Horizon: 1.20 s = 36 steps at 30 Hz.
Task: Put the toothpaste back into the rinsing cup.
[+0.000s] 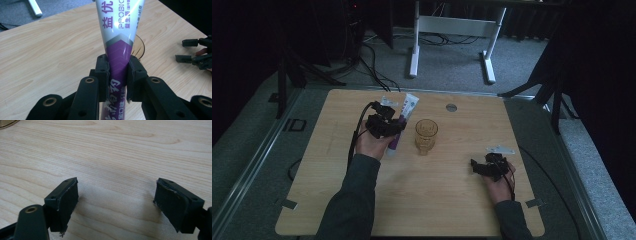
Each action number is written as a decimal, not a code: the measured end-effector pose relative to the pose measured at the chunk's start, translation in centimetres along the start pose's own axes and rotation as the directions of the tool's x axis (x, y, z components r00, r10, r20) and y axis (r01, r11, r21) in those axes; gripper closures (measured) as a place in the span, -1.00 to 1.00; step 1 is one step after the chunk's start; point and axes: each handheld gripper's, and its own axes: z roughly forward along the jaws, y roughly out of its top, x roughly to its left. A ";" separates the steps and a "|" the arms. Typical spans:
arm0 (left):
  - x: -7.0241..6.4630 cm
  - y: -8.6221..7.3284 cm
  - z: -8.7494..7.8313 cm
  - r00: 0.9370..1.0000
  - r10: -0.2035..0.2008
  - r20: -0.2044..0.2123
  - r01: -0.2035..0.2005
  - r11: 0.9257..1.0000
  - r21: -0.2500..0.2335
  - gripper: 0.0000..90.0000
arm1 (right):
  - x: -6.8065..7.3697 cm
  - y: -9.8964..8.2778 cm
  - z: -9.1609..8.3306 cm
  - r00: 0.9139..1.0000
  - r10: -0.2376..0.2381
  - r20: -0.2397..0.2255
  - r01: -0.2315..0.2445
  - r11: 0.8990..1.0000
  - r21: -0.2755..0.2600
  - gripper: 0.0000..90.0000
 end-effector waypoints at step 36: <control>-1.0 1.6 0.6 1.000 -0.023 -0.006 0.022 0.991 -0.131 0.66 | 0.0 0.0 0.0 1.000 0.000 0.000 0.000 1.000 0.000 -0.58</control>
